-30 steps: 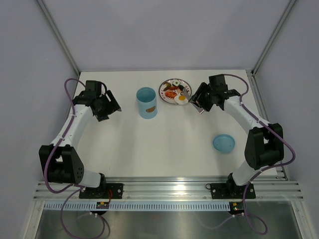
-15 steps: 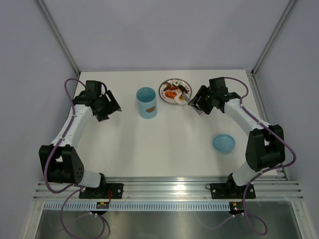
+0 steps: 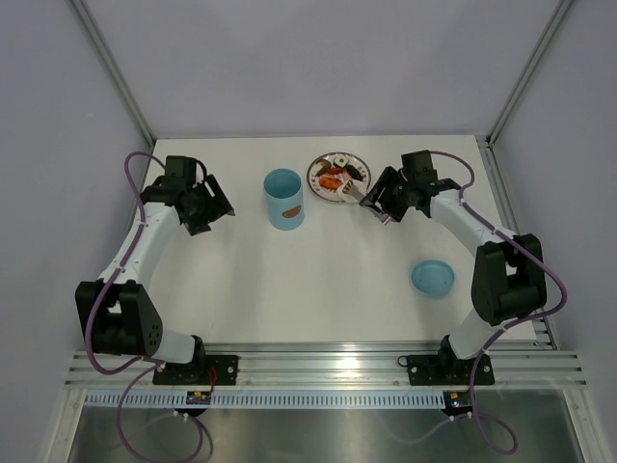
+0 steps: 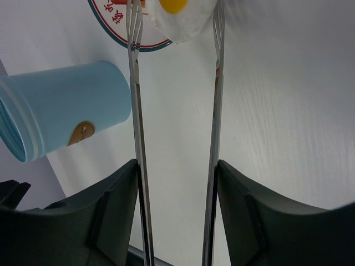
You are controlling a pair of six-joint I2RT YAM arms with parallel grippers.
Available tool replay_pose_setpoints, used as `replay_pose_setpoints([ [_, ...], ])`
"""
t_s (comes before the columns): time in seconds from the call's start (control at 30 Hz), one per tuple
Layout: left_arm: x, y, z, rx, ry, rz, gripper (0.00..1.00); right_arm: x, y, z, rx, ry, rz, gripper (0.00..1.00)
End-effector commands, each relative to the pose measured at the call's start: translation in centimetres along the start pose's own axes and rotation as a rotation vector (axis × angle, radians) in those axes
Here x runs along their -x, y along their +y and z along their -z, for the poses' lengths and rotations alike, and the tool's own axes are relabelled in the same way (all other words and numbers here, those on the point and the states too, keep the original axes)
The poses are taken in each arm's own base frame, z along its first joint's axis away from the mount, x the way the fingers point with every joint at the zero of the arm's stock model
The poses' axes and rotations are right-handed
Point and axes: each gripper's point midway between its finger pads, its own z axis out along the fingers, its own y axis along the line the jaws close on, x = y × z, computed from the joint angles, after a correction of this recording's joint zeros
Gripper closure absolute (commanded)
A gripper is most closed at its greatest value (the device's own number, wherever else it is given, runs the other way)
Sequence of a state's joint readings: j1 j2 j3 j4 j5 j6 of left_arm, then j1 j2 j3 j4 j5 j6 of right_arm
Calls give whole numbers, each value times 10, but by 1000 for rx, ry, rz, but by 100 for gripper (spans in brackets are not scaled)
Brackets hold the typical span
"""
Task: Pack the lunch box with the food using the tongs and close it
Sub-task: Pick up the fake food from the plate.
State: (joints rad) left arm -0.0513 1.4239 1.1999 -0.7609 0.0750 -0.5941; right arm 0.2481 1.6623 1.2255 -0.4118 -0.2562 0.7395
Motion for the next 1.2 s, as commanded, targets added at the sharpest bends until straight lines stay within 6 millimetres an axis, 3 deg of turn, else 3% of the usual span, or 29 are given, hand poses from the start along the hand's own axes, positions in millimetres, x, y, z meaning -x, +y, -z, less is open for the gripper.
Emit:
replay_pose_setpoints([
  [0.0, 6, -3, 1, -25, -26, -13, 25, 17, 29, 17, 104, -60, 20, 37],
  [0.6, 6, -4, -1, -31, -22, -12, 25, 30, 54, 43, 162, -102, 61, 39],
  [1.17, 5, -2, -2, -22, -17, -12, 25, 31, 52, 16, 161, -57, 71, 46],
])
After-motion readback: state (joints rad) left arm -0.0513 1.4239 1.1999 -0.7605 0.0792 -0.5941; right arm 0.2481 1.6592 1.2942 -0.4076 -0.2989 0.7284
